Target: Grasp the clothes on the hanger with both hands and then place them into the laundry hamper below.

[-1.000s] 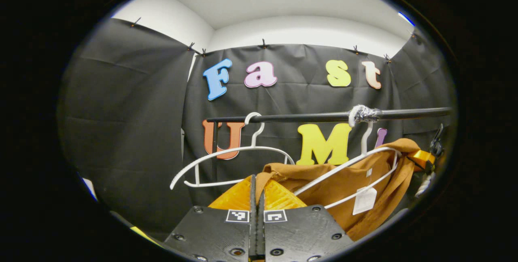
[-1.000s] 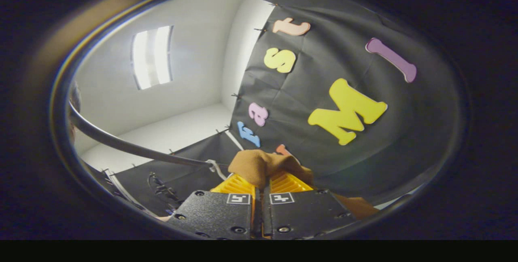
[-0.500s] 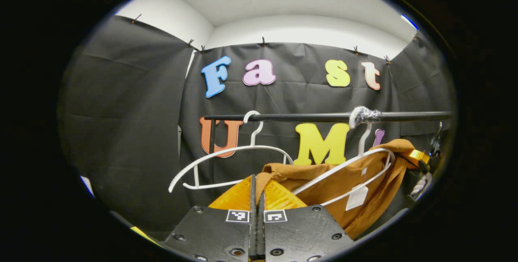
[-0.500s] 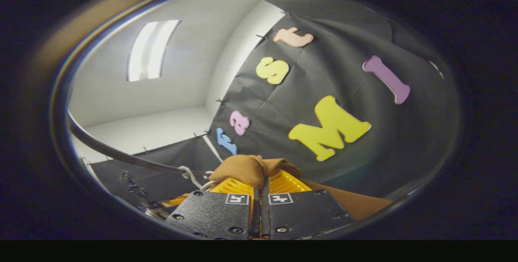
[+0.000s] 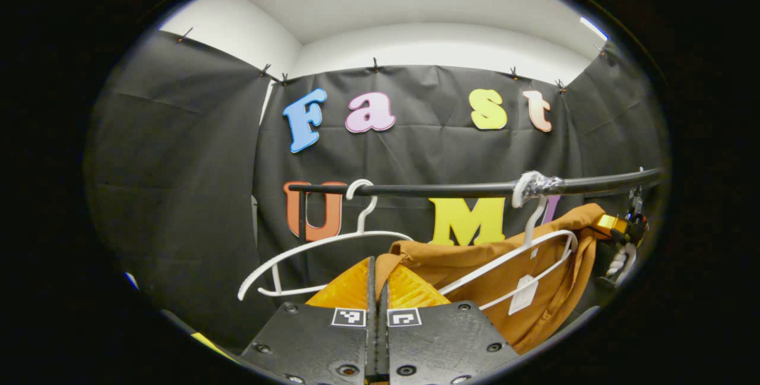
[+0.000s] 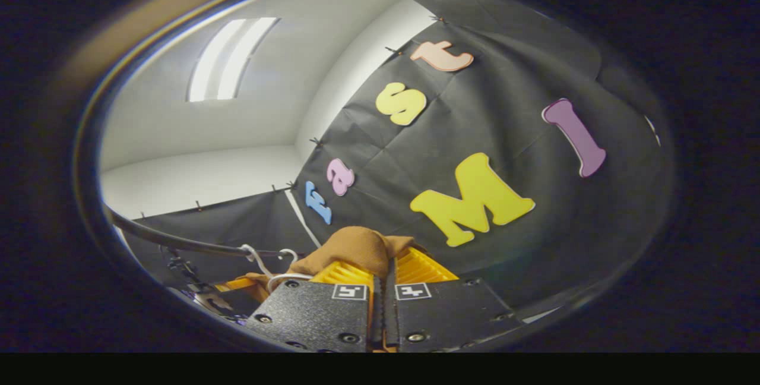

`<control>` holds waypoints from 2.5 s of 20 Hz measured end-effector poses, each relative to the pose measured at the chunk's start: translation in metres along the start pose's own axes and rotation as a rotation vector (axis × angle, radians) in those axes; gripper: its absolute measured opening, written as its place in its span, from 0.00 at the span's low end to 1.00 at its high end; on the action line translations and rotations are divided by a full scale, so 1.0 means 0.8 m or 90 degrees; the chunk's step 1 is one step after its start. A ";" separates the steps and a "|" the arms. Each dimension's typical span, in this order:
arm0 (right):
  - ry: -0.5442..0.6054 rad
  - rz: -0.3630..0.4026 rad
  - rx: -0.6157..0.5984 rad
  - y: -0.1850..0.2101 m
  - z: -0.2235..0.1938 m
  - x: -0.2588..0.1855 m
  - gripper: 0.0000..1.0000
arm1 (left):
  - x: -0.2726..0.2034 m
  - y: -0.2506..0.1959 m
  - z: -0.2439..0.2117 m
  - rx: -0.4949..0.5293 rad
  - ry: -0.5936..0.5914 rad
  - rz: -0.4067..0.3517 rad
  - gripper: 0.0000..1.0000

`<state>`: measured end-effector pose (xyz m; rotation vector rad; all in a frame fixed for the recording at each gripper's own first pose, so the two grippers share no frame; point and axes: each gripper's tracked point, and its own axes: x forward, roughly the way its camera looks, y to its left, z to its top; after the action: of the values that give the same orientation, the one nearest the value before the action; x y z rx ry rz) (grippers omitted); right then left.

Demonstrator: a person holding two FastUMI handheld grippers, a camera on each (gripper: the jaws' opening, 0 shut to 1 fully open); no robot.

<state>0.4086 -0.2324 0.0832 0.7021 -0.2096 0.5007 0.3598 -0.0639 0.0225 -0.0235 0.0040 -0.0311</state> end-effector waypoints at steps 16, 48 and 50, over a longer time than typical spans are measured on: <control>0.181 -0.142 -0.017 -0.059 -0.160 0.009 0.04 | -0.003 0.059 -0.082 -0.040 0.071 0.057 0.00; 0.513 -0.126 -0.197 0.104 -0.458 -0.137 0.04 | -0.139 -0.111 -0.313 -0.088 0.291 -0.177 0.00; 0.559 -0.155 -0.189 0.079 -0.494 -0.158 0.05 | -0.157 -0.113 -0.357 -0.124 0.327 -0.180 0.00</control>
<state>0.2755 0.0242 -0.2213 0.1691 0.6092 0.4892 0.2303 -0.1571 -0.2601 -0.2100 0.5174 -0.3189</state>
